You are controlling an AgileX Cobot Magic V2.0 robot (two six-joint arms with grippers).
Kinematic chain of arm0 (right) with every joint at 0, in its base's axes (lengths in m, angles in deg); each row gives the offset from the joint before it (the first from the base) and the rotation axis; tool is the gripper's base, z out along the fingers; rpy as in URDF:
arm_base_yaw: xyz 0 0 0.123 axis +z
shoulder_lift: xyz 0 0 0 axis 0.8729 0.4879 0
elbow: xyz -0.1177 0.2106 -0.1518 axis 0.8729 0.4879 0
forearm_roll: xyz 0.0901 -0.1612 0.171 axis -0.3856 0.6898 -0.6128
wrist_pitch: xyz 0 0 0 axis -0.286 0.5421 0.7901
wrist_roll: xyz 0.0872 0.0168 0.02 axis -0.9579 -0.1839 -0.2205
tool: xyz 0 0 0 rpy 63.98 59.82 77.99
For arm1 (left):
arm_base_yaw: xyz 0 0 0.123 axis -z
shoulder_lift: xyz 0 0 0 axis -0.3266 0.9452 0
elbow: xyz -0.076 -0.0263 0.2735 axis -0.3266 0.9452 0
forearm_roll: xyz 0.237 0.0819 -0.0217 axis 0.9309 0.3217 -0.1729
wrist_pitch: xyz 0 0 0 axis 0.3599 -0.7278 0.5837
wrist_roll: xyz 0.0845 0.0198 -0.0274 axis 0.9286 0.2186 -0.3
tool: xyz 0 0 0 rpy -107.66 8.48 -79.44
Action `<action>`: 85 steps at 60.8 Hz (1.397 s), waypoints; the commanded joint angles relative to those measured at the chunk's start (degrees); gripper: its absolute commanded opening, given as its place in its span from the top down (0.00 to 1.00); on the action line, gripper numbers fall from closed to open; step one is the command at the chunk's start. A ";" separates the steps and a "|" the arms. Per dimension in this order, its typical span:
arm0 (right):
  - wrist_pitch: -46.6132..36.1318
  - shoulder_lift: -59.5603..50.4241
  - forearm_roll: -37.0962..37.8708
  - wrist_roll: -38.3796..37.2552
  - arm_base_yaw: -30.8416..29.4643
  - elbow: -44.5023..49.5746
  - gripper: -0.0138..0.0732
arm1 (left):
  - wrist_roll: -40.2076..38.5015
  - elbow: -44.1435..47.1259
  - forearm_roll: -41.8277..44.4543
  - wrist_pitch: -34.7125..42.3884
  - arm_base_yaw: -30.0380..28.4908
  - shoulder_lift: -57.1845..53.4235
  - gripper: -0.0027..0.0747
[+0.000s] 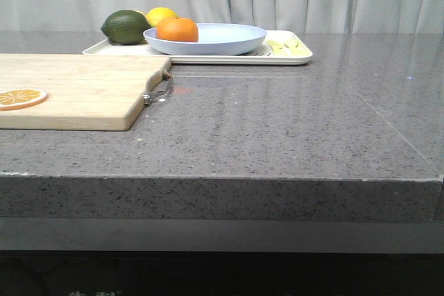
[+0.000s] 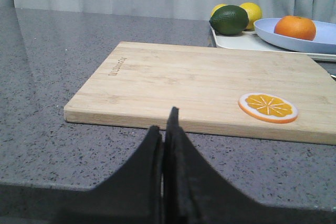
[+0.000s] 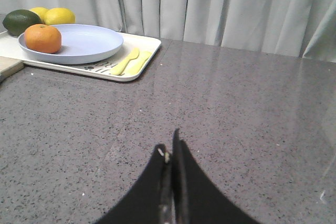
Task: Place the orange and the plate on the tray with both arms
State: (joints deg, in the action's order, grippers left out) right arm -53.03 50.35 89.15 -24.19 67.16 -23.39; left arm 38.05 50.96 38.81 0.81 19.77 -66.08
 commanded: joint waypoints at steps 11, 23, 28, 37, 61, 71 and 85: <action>-8.75 0.09 0.00 0.56 -0.43 3.99 0.91 | -0.45 0.23 -0.47 4.94 -0.13 -1.16 0.99; -10.23 -5.60 -0.83 0.56 -0.56 14.59 0.91 | -0.45 0.23 -0.47 4.94 -0.13 -1.16 0.99; -10.23 -8.26 -2.14 0.56 -0.56 17.35 0.91 | -0.45 0.23 -0.47 4.94 -0.13 -1.16 0.99; -7.51 -12.25 -3.08 0.56 -0.56 17.52 0.91 | -0.45 0.23 -0.47 4.94 -0.13 -1.16 0.99; -7.79 -12.22 -3.08 0.56 -0.56 17.52 0.91 | -0.45 0.23 -0.47 4.94 -0.13 -1.06 0.99; -7.79 -12.22 -3.08 0.56 -0.56 17.52 0.91 | -0.45 0.23 -0.47 4.94 -0.13 -1.06 0.99; -7.79 -12.22 -3.08 0.56 -0.56 17.52 0.91 | -0.45 0.23 -0.47 4.94 -0.13 -1.06 0.99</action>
